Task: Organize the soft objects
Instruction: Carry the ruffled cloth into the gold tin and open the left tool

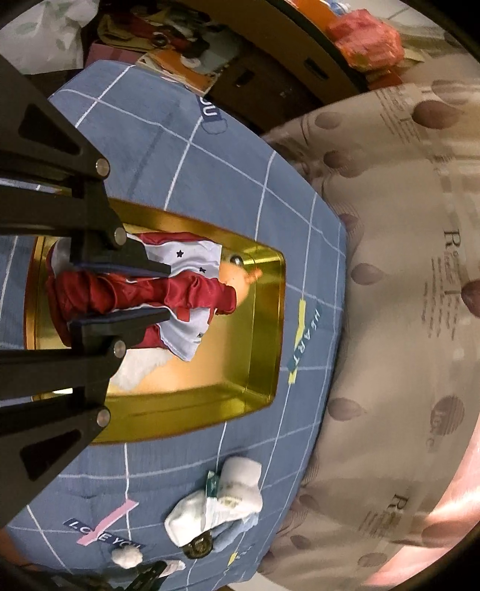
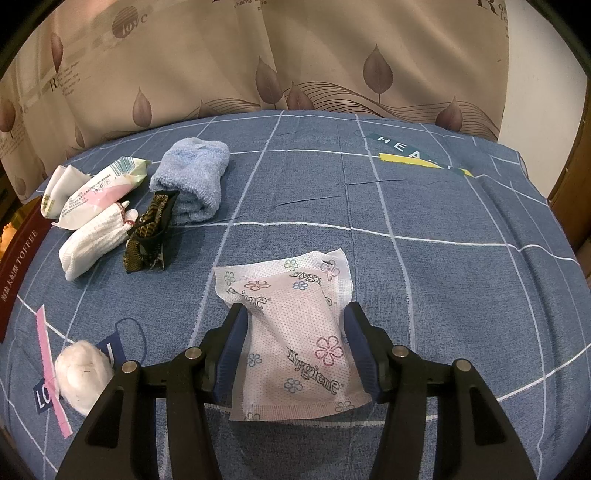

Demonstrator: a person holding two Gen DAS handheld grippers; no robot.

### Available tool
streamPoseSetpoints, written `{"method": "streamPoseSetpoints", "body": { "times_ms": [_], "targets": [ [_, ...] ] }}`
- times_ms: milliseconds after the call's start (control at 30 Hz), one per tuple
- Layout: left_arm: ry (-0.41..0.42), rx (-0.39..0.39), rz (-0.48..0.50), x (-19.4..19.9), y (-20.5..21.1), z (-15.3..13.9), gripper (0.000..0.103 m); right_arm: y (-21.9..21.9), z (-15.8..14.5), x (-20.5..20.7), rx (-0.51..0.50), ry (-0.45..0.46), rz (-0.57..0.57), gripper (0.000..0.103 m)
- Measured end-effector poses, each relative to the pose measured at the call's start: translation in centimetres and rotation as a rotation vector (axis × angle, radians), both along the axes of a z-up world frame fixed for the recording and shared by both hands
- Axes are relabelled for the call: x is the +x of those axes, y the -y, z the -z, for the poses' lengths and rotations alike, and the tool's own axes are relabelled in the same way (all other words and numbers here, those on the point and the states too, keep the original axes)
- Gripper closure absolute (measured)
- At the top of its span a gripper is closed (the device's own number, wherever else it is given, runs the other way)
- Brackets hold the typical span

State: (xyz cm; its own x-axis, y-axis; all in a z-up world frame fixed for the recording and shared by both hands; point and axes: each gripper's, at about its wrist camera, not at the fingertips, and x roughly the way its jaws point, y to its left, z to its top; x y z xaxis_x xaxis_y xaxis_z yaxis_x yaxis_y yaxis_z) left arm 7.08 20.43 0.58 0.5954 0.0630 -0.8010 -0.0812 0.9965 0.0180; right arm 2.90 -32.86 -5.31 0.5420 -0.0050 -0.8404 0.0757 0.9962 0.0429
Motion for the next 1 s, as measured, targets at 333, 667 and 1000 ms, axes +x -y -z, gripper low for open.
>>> {"method": "streamPoseSetpoints", "body": {
  "times_ms": [333,667,1000],
  "targets": [
    [-0.024,-0.013,-0.035,0.5,-1.3,1.6,0.086,0.1,0.0,0.0,-0.005,-0.001,-0.001,0.05],
    [-0.027,-0.039,-0.043,0.3,-1.9,1.9,0.078,0.0,0.0,0.0,-0.006,-0.001,-0.002,0.05],
    [0.027,-0.04,-0.065,-1.6,-2.4,0.7,0.077,0.0,0.0,0.0,-0.011,-0.002,-0.002,0.05]
  ]
}}
